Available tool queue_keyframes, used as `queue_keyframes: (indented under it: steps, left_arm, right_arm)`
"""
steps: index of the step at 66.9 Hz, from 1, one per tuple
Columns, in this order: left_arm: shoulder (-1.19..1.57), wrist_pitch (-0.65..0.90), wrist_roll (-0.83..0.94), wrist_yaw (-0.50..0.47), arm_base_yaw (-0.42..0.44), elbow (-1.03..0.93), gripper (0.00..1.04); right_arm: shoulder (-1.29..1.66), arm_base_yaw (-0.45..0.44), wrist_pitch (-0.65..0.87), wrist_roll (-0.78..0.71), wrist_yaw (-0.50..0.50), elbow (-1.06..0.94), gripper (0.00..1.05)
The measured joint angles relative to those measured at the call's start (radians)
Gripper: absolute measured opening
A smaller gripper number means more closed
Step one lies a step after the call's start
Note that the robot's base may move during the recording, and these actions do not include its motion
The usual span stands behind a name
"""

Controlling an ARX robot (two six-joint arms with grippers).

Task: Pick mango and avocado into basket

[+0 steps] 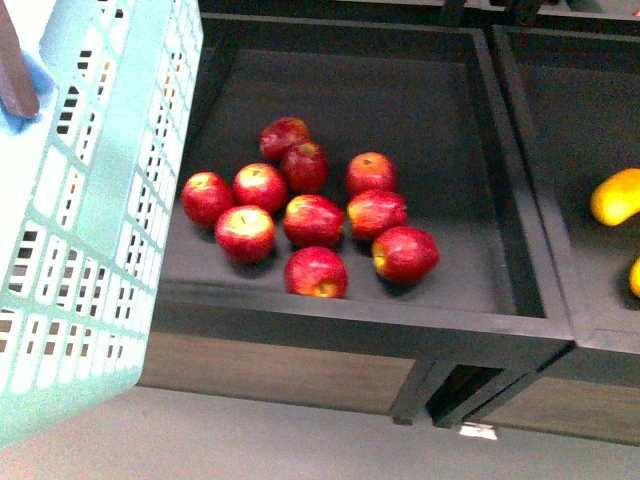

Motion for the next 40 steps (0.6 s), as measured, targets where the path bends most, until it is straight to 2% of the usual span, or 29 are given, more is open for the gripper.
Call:
queue_keyframes:
  steps: [21, 28, 33, 36, 40]
  left_arm:
    - [0.001, 0.000, 0.019, -0.033, 0.009, 0.000, 0.15]
    - [0.002, -0.002, 0.019, -0.018, 0.006, 0.000, 0.15]
    - [0.076, -0.209, 0.169, -0.026, -0.037, 0.100, 0.15]
    - [0.134, -0.220, 0.306, -0.030, -0.065, 0.138, 0.15]
    - [0.204, -0.200, 0.382, -0.038, -0.092, 0.174, 0.15]
  right_arm:
    - [0.001, -0.001, 0.000, 0.000, -0.006, 0.000, 0.96]
    - [0.001, -0.001, 0.000, 0.000, -0.003, 0.000, 0.96]
    - [0.001, -0.001, 0.000, 0.000, -0.002, 0.000, 0.96]
    - [0.001, -0.001, 0.000, 0.000, -0.002, 0.000, 0.96]
    - [0.001, -0.001, 0.000, 0.000, -0.002, 0.000, 0.96]
